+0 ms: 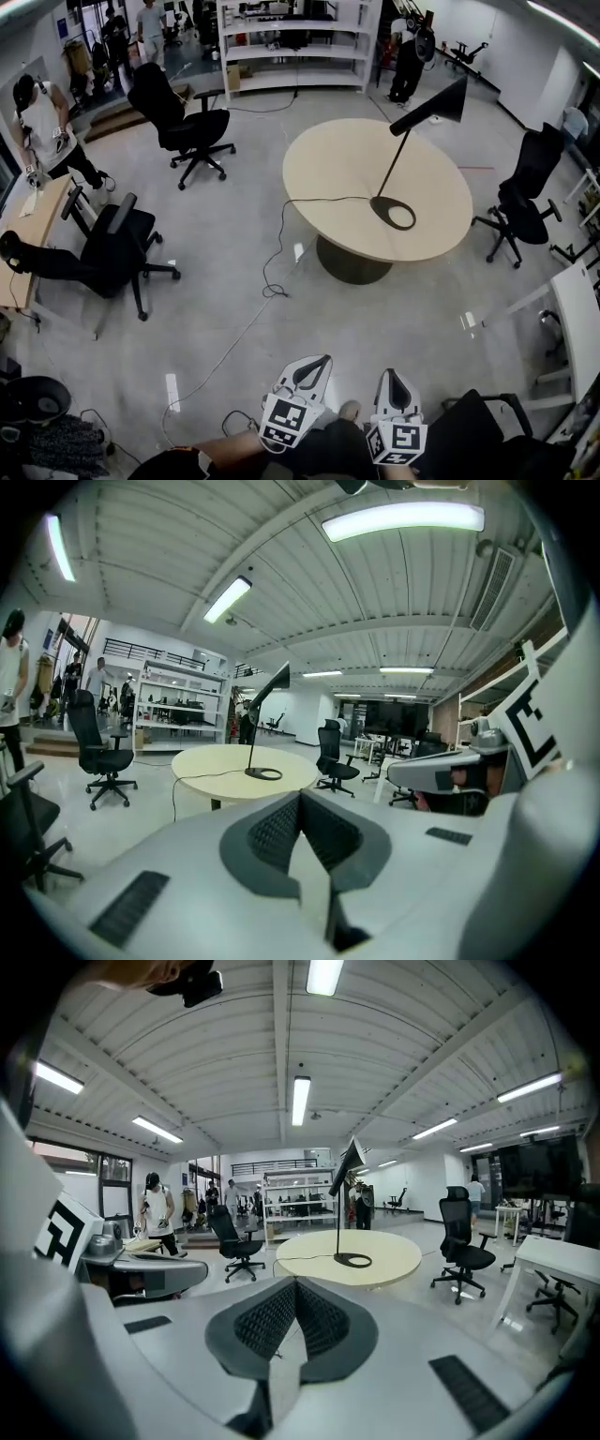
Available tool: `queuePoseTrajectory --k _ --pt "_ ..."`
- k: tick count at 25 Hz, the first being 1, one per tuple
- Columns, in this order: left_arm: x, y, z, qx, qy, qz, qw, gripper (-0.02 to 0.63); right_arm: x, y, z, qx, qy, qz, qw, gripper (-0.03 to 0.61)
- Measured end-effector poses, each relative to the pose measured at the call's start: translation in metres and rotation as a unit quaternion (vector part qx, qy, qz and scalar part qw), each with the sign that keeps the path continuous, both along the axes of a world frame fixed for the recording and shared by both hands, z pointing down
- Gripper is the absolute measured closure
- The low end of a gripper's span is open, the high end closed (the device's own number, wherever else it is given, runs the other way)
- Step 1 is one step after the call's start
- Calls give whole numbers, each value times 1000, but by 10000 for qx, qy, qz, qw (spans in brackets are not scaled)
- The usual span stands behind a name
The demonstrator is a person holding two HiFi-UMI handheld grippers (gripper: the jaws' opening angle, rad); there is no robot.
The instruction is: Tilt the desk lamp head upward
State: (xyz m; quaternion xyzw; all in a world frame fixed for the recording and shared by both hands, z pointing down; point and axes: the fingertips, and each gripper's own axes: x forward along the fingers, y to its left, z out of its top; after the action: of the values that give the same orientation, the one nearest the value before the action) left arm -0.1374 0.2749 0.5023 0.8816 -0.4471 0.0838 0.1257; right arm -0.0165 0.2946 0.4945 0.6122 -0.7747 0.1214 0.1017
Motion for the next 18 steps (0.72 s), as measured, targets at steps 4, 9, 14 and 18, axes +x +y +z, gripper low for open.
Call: queuePoseTrajectory --k 4,9,14,18 --pt "7 16 -6 27 70 24 10000 568 8 20 -6 48 39 77 10000 561" --pt "28 41 -17 -21 109 -129 9999 568 25 40 -15 107 12 -73 9999 561" --pt "66 64 -11 -87 -38 -199 9998 568 53 60 -9 74 -76 -254 9996 561" --pt "75 69 -11 -15 -122 -347 9993 568 64 65 -5 74 -153 -360 9992 561"
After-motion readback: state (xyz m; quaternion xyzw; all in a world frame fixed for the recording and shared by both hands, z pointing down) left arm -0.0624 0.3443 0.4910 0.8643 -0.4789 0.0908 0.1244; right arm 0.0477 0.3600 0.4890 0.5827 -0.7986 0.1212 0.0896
